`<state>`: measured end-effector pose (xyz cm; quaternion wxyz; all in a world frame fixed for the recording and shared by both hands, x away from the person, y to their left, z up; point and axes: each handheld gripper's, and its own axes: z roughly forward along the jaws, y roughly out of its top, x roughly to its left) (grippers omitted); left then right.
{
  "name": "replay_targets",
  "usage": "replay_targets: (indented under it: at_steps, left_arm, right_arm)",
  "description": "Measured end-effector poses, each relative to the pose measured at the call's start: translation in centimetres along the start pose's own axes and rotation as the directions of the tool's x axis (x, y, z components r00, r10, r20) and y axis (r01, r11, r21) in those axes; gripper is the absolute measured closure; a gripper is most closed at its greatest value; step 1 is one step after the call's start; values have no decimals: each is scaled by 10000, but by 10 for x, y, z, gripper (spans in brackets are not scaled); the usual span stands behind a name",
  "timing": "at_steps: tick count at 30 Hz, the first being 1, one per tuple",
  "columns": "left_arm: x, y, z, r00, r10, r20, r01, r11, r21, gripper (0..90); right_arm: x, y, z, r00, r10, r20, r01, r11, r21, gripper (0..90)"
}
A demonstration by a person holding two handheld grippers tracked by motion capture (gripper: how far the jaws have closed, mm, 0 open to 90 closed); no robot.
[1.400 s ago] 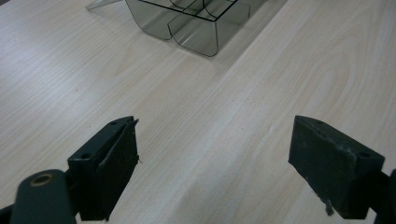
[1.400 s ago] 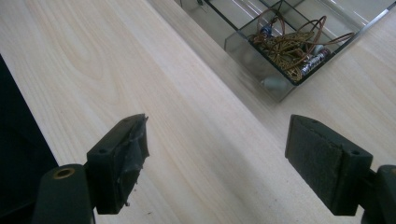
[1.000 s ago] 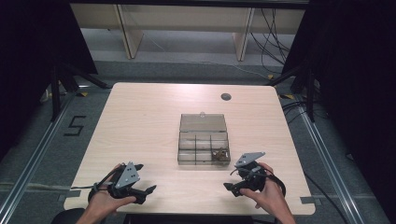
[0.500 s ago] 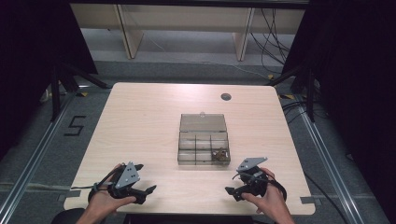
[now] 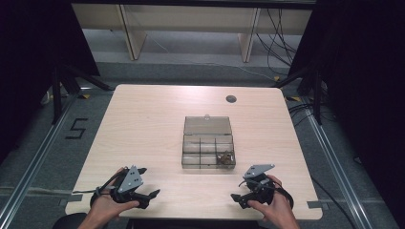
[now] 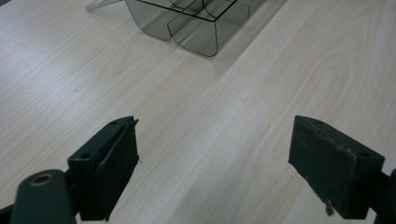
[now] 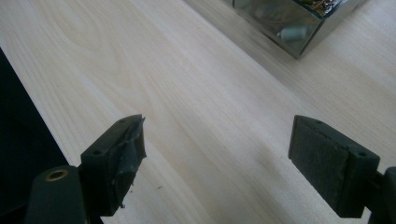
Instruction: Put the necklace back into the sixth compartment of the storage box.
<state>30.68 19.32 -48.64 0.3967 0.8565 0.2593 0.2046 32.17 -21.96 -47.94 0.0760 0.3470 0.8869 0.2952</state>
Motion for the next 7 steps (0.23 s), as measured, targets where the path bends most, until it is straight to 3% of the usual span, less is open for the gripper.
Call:
replay_targets:
  at_steps: [7]
  left_arm:
    - [1, 0, 0, 9998, 200, -21, -200, 9998, 60, 151]
  right_arm:
    - [0, -1, 0, 9999, 129, -71, -128, 9999, 73, 193]
